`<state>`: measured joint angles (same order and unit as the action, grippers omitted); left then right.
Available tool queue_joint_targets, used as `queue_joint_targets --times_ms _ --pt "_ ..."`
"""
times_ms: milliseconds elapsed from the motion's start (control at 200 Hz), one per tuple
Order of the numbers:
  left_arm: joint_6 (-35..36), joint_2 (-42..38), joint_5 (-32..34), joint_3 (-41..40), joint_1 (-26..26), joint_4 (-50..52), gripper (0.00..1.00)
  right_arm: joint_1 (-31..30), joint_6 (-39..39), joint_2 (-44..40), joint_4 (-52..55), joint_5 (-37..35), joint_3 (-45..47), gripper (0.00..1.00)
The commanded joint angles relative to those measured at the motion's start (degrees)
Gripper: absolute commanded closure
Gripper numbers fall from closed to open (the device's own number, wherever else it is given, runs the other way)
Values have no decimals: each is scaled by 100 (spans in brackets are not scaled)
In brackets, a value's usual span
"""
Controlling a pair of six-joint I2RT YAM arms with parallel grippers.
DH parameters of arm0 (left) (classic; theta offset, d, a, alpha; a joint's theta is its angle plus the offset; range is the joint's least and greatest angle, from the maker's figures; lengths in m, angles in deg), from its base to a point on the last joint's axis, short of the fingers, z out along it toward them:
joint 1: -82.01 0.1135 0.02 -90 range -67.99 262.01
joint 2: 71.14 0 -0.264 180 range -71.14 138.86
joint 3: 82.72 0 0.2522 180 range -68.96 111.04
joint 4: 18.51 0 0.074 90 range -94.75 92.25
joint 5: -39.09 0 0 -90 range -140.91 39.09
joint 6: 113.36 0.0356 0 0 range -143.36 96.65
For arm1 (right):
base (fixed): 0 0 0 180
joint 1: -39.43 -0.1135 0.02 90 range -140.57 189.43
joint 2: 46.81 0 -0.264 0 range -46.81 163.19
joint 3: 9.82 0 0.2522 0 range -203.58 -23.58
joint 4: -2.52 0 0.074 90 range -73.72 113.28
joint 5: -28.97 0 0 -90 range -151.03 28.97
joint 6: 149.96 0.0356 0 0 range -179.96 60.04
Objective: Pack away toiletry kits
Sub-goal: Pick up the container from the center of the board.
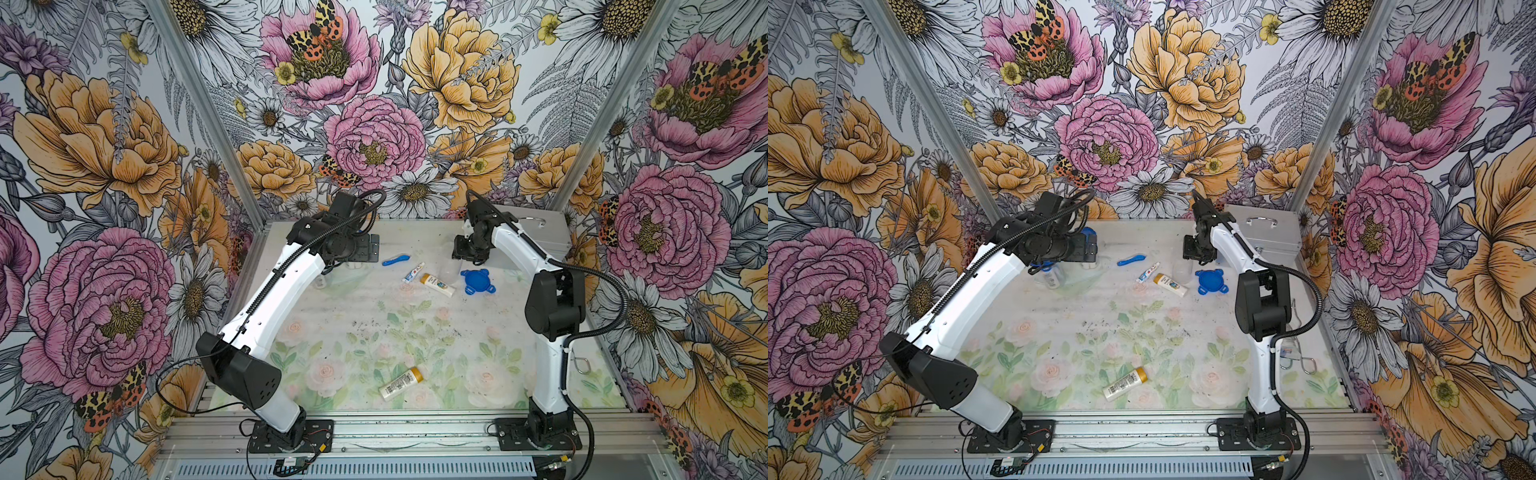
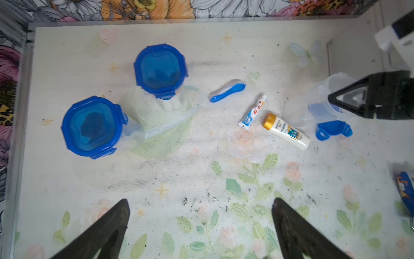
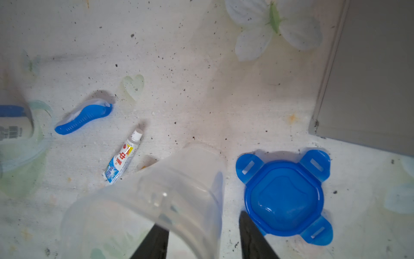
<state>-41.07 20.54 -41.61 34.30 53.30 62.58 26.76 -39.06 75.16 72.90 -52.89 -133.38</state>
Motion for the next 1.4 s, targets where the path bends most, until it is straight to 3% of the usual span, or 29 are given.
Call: queue_joint_targets --times_ms 0,205,550,906,1396 --pt "-412 176 -404 67 -226 -238 1 -7 -103 39 -28 -56 -262 59" --pt "-657 422 -579 219 -827 -421 1 -139 -375 0 24 -151 -257 84" --pt "-747 854 -807 488 -1389 -493 1 -195 -439 -307 25 -296 2 100" --pt "-760 882 -748 233 -1634 -705 1 -456 -546 -1073 145 -366 222 100" --pt "-918 929 -856 2 -1280 -713 1 -1087 -7 -2920 411 -199 1812 100"
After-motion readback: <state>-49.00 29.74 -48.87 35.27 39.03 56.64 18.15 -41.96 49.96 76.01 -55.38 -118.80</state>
